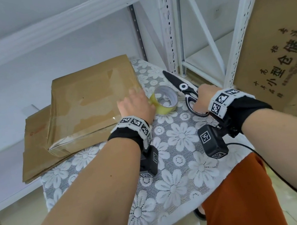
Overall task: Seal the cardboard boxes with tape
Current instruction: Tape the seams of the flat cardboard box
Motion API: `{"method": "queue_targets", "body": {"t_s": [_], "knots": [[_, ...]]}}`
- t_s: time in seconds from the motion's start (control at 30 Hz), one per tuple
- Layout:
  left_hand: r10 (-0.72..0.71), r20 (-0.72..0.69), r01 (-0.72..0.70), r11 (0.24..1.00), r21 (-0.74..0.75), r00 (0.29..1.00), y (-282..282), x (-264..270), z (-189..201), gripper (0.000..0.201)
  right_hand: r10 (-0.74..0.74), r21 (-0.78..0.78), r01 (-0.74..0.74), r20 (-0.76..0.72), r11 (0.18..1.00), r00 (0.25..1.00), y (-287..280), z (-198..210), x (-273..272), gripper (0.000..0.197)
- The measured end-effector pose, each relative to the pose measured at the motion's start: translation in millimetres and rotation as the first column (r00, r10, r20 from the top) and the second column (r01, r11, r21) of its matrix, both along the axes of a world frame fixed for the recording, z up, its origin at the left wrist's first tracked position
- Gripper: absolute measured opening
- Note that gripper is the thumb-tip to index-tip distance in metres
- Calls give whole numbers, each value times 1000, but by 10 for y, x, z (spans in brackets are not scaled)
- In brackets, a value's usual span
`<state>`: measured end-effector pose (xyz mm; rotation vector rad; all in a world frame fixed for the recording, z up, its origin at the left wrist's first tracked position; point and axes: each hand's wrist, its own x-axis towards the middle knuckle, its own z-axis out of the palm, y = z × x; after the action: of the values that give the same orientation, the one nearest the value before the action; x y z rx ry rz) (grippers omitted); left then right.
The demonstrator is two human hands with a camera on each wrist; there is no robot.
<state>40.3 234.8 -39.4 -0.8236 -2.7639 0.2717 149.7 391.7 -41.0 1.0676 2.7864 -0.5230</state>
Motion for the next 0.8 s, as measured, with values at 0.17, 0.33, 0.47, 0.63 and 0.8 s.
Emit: {"method": "queue_targets", "body": {"t_s": [0.17,0.33,0.47,0.63,0.8], "knots": [[-4,12,4,1000,10,1000,-30,1,-13,53,94,81,-81,-179,993,979,34,123,-54,35],[-23,0,23,999,28,1000,-56,-34,-49,56,270,230,-254,-40,939,962,30,293,-119,37],[-29,38,27,998,53,999,-93,-48,-29,51,308,360,-298,30,884,951,66,405,-136,26],[-26,76,17,994,110,997,-174,-39,44,57,300,383,-276,-3,881,954,17,456,-127,45],[4,163,-61,937,345,987,-220,-54,74,70,244,328,-210,-63,921,968,-138,483,-99,30]]}}
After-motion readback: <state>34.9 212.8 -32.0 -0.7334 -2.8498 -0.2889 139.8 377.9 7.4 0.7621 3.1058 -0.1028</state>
